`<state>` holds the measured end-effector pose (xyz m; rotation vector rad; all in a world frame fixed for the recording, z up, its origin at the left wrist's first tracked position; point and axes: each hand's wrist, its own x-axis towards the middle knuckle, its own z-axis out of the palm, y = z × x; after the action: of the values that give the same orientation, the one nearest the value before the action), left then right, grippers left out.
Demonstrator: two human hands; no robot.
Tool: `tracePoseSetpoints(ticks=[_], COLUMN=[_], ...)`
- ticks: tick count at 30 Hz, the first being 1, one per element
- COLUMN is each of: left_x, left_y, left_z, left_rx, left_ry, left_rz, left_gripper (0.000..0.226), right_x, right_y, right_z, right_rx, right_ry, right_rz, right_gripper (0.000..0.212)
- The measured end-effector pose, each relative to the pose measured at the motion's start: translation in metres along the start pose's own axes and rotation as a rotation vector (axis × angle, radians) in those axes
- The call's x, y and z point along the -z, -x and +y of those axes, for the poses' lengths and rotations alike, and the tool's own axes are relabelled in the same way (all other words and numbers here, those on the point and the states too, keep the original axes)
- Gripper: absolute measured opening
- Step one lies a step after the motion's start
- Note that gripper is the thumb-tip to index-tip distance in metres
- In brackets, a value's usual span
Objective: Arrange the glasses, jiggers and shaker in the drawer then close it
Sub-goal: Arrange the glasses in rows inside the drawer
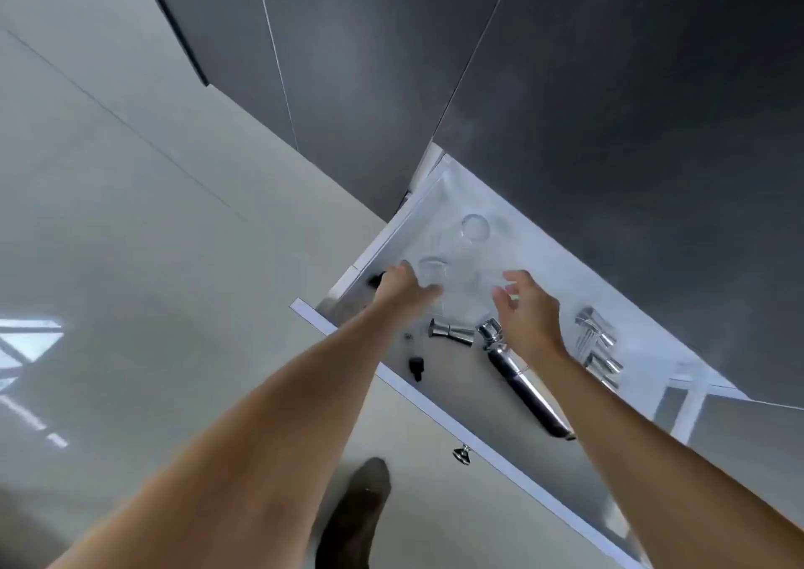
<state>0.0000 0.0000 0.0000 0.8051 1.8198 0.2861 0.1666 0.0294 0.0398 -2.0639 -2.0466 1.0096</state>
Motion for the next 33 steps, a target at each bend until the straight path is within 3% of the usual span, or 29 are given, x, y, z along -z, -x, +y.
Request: tracePoseSetpoints(ticks=[4, 8, 14, 16, 25, 33], left_x=[-0.028, -0.040, -0.022, -0.015, -0.019, -0.019], left_y=[-0.041, -0.067, -0.079, -0.080, -0.085, -0.103], left_z=[-0.004, -0.005, -0.003, -0.003, 0.025, 0.041], left_rx=[0.025, 0.003, -0.012, -0.027, -0.445, -0.555], left_ry=[0.019, -0.057, -0.105, -0.070, -0.058, -0.100], left_rz=[0.049, 0.082, 0.108, 0.171, 0.331, 0.387], left_gripper=[0.072, 0.070, 0.048, 0.052, 0.056, 0.057], right_x=[-0.030, -0.047, -0.054, -0.053, -0.047, -0.046], right_y=[-0.042, -0.075, -0.099, -0.100, -0.101, -0.109], right_z=[-0.011, -0.016, -0.005, -0.001, 0.012, 0.012], right_rx=[0.055, 0.167, 0.270, 0.271, 0.187, 0.101], right_ry=[0.018, 0.083, 0.178, 0.173, 0.044, -0.029], right_rz=[0.091, -0.017, 0.005, 0.033, 0.107, 0.186], right_gripper=[0.043, 0.050, 0.042, 0.041, 0.050, 0.046])
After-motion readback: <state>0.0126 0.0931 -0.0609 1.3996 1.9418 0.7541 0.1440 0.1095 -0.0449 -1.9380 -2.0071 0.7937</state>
